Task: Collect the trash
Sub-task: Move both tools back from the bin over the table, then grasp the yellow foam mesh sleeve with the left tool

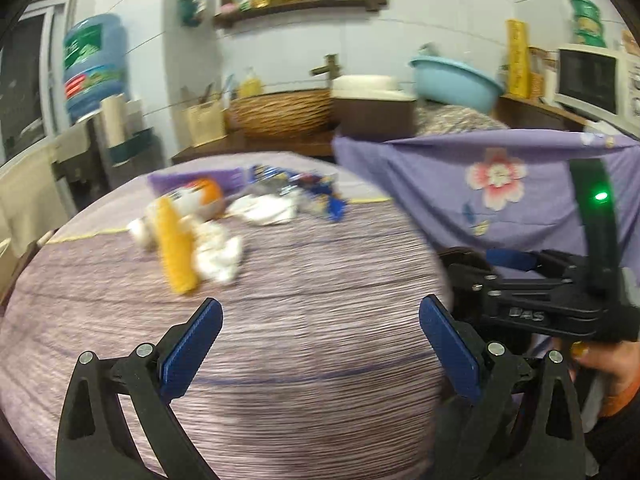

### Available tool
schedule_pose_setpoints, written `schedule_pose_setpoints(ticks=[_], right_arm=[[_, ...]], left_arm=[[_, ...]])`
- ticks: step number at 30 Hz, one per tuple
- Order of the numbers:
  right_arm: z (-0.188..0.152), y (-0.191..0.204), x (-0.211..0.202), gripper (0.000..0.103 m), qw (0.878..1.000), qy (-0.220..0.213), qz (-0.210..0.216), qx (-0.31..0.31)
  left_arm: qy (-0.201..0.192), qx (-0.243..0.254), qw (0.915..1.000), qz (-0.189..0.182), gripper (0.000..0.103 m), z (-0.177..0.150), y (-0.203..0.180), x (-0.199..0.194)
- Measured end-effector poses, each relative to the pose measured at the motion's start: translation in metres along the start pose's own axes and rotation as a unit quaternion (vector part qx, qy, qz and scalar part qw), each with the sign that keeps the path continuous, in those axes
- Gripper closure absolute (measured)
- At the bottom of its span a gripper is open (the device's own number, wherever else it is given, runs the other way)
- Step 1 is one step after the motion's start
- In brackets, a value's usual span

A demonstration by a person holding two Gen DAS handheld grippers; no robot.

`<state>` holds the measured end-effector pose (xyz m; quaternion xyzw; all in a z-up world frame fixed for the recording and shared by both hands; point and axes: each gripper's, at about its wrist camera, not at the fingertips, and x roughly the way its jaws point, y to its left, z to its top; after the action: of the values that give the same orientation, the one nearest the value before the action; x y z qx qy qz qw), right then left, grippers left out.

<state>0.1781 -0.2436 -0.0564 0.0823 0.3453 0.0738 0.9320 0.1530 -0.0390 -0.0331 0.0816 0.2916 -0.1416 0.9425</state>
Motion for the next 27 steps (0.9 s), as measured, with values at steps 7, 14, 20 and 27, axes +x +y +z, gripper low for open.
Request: schedule_pose_setpoints(ticks=[7,14,20,27], right_arm=[[0.016,0.053,0.014,0.033,0.998,0.014,0.038,-0.055],[0.034,0.091,0.025,0.032,0.994,0.021,0.057,-0.088],[0.033,0.107,0.027,0.031,0.993,0.023,0.062,-0.099],[0.035,0.113,0.031,0.031,0.992,0.027,0.060,-0.105]], left_arm=[[0.041,-0.017,0.9983,0.038,0.005,-0.002,0.054,0.019],[0.029,-0.048,0.9970,0.053,0.006,0.012,0.096,0.033],[0.020,-0.029,0.9973,0.065,0.015,0.031,0.105,0.056],[0.040,-0.081,0.9937,0.066,0.048,0.032,0.133,0.076]])
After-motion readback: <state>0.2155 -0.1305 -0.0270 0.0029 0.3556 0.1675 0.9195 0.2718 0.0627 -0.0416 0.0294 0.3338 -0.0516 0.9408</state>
